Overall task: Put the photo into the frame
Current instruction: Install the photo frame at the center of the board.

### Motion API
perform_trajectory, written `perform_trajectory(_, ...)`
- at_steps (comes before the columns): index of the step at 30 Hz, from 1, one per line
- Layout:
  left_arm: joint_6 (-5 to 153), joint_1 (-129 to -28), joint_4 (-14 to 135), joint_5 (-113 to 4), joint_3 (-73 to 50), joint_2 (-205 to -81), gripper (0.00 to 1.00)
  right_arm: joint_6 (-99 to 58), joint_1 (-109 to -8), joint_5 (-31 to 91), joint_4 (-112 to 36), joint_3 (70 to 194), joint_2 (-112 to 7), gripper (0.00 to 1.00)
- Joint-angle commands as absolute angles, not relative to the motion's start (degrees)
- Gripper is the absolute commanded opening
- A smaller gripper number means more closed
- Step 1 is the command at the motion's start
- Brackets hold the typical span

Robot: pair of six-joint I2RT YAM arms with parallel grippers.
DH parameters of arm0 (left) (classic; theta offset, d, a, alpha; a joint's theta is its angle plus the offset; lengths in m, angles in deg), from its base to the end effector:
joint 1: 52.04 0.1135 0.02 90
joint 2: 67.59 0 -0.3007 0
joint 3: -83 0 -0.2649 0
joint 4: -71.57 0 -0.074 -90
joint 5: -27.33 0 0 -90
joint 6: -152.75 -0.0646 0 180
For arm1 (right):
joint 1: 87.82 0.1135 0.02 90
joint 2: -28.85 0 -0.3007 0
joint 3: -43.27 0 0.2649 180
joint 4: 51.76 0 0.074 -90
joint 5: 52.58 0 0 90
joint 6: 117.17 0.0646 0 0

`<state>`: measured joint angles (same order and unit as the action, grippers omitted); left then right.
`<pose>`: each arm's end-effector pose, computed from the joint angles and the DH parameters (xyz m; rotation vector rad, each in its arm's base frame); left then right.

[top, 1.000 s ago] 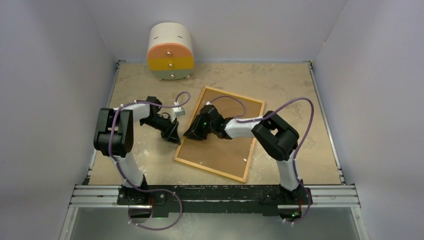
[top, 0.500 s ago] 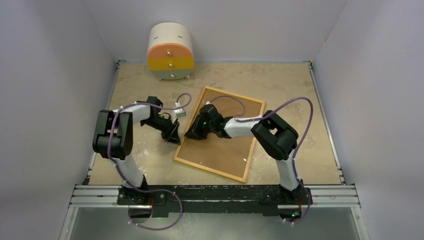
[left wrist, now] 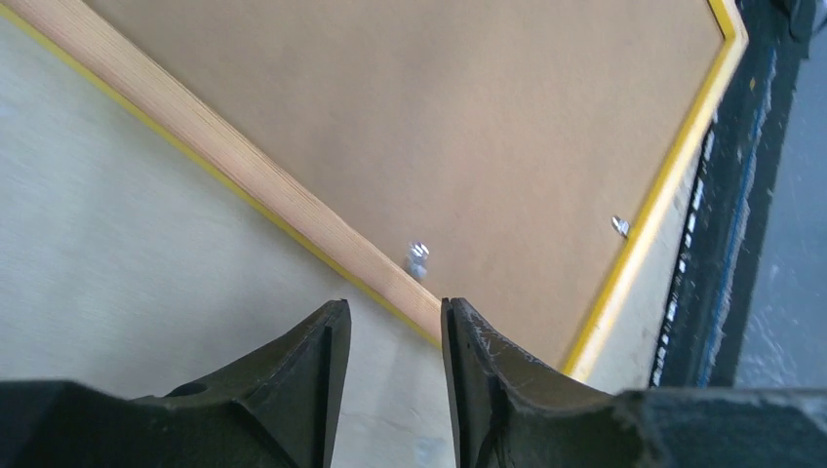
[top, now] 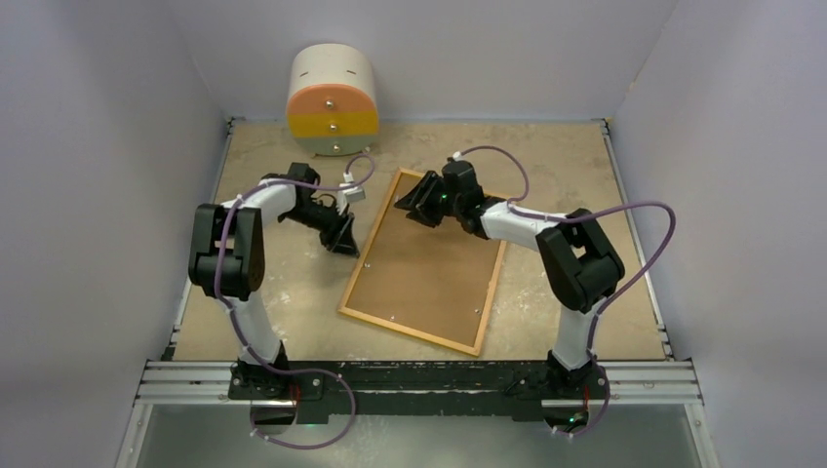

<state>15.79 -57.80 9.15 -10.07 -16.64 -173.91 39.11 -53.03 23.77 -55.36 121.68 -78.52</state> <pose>0.3390 -0.0858 0.1729 1.1482 2.2770 -1.1671 0.3733 0.2779 0.2136 0.4511 2.2344 1.2831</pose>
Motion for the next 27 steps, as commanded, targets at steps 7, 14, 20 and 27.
perform_trajectory(7,30.78,-60.83,20.47,-10.48,-2.37,-184.32,0.40,27.93,-60.15,22.31,-48.17,133.51,-87.10,0.50)
perform_trajectory(14,34.58,-61.00,24.52,-13.11,-2.49,-187.00,0.30,26.36,-60.48,20.80,-46.06,142.37,-94.68,0.46)
perform_trajectory(20,33.86,-61.00,24.78,-12.47,-4.19,-187.03,0.22,26.87,-60.48,19.34,-45.55,147.66,-100.04,0.43)
perform_trajectory(27,32.82,-61.00,24.85,-12.09,-5.76,-187.01,0.15,27.18,-60.31,18.58,-46.30,149.60,-102.61,0.38)
